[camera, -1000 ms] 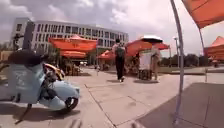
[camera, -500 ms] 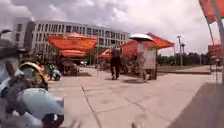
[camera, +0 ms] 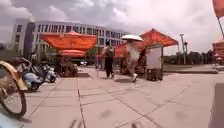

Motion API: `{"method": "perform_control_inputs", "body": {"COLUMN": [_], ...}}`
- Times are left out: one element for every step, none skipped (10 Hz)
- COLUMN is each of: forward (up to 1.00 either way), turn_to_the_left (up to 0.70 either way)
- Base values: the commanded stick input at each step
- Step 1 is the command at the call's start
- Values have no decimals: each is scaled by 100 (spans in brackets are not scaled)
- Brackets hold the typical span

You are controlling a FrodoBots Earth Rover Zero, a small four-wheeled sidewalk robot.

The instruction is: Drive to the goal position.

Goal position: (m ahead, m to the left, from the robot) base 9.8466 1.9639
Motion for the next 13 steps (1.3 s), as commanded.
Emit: {"method": "perform_control_inputs", "body": {"forward": [85, 85, 85, 85, 85, 85, 85, 85, 85, 85, 85, 85, 85], "turn_to_the_left": [-1, -1, -1, -1, -1, -1, 3, 11, 33, 14, 2, -1, -1]}}
